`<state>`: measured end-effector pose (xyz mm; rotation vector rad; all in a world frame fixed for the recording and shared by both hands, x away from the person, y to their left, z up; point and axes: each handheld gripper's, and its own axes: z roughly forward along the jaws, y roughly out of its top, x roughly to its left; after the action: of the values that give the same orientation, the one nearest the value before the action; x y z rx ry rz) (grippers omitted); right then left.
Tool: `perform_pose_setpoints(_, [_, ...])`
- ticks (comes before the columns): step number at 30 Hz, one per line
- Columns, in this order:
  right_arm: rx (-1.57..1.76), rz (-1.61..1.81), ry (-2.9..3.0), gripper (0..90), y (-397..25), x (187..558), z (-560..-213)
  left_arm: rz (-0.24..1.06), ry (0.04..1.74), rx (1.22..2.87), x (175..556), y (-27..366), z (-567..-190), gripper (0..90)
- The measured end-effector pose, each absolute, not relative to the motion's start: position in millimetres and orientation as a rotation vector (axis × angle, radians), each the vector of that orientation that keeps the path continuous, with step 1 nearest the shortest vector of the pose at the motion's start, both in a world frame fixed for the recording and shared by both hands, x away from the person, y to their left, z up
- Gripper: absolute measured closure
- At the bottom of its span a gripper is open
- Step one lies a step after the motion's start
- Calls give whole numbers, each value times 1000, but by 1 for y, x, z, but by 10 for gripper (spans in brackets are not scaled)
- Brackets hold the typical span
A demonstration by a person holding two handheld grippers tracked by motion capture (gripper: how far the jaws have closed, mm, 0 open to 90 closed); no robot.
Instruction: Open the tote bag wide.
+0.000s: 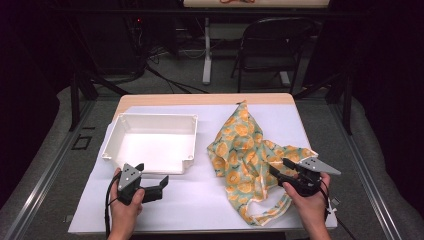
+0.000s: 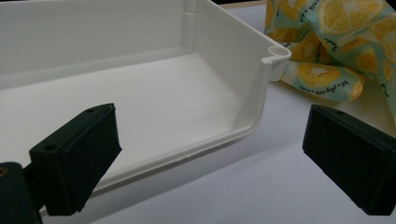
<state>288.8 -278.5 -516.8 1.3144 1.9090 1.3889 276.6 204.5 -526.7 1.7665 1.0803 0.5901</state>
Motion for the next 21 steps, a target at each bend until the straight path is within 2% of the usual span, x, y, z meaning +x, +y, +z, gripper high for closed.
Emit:
perform_pose_setpoints(15, [1352,1317,2042,355,-244,322,-537,575,1048,1797,280,196,-534,69])
perform_pose_setpoints(19, [1319,1276,2066,399,-232,325,-540,565,1026,1784,282,195,-528,74])
perform_pose_setpoints(20, [1314,1250,2071,430,-227,327,-542,569,1028,1781,283,194,-526,77])
perform_pose_setpoints(21, [1331,1228,2077,504,-221,330,-546,572,1025,1771,285,191,-520,79])
